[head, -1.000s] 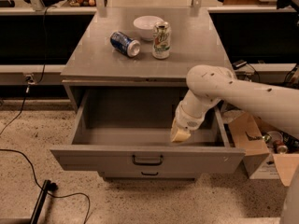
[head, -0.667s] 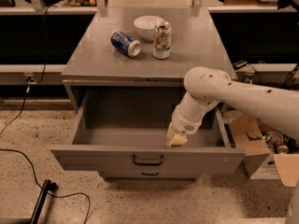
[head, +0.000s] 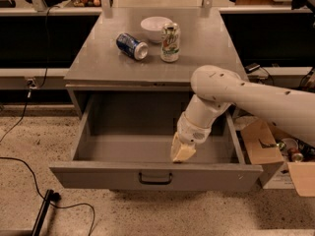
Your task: Open top drawer
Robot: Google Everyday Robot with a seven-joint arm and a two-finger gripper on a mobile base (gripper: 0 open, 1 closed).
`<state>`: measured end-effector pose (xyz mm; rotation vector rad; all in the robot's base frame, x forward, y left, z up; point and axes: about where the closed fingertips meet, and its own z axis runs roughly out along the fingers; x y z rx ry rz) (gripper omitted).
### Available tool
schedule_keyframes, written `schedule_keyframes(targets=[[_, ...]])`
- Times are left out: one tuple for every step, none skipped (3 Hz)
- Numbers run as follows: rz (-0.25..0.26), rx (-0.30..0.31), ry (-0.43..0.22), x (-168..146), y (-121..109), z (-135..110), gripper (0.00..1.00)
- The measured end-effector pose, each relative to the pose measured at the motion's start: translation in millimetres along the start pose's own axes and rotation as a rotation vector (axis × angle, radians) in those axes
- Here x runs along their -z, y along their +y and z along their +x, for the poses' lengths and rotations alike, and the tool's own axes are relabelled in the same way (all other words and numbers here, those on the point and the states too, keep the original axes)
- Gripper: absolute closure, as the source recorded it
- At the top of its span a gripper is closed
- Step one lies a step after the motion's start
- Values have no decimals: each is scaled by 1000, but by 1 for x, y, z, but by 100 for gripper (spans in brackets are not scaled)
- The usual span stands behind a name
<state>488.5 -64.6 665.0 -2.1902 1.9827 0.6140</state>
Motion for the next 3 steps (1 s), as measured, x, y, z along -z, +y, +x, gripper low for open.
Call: schedule_keyframes(targets=[[61,11,-7,23,-2,-3,100],[204,26,-2,63,-14,-3,100],[351,21,-61,101,-29,-4,100]])
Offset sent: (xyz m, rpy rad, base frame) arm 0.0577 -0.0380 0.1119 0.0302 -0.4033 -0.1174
